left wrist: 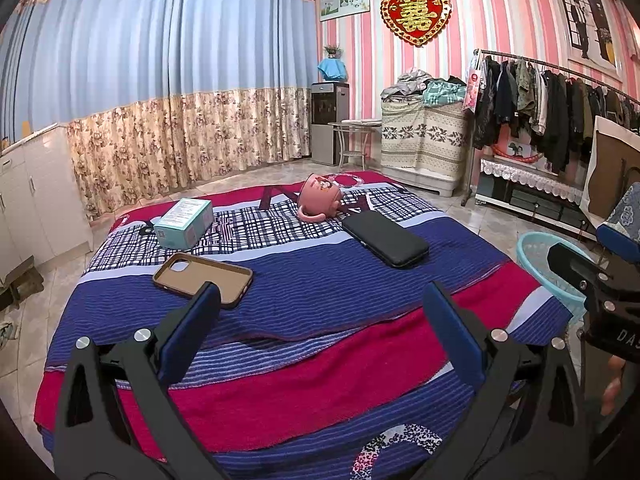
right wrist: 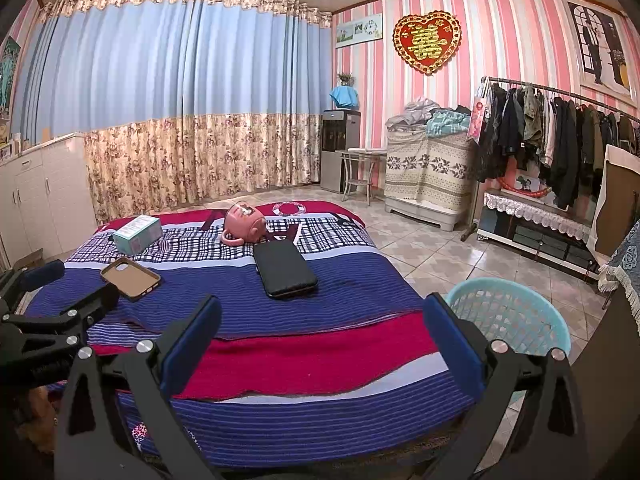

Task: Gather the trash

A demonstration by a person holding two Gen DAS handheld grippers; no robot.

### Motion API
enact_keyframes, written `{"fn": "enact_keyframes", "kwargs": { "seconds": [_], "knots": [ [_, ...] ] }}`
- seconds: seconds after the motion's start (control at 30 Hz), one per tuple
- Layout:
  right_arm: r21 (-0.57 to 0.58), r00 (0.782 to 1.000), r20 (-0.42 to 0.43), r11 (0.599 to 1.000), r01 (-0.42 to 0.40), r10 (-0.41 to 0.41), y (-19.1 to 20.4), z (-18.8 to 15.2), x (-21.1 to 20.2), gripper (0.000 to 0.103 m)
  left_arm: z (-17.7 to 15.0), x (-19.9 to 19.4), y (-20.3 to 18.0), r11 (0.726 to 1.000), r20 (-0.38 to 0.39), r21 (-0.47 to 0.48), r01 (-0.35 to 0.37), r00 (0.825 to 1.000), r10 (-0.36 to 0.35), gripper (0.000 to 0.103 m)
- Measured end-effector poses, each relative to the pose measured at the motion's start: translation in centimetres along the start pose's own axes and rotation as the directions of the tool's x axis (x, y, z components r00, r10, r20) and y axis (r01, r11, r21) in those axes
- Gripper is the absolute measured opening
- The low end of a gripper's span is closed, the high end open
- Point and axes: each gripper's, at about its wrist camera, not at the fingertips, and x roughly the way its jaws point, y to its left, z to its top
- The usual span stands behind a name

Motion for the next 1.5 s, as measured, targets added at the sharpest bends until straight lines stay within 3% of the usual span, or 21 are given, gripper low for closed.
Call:
{"fn": "enact_keyframes", "kwargs": {
  "seconds": [1.5],
  "knots": [
    [0.004, 1.000, -0.001, 1.000, 0.004, -0.004, -0.51, -0.15, 0.38, 0.098, 0.21, 0.13, 0.01, 1.000, 0.013, 0.010, -0.010, 1.000, 0.010, 0.098]
  ]
}}
